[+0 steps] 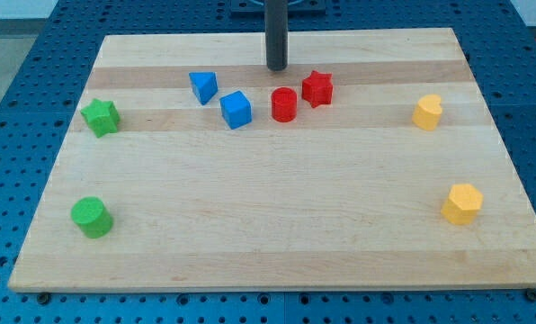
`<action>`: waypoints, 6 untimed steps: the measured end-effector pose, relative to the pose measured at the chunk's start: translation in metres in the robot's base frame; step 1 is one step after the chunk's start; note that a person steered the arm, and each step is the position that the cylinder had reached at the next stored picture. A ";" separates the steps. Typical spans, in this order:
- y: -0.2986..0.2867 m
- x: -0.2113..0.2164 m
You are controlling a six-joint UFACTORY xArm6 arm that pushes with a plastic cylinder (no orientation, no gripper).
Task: Adjust the red blocks diagonally to each other
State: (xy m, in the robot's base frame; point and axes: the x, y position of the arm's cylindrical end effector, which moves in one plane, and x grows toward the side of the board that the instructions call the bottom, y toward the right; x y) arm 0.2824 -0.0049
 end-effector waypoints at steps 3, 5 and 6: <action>0.003 0.009; 0.006 0.025; 0.006 0.036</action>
State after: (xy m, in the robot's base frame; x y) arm 0.3186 0.0011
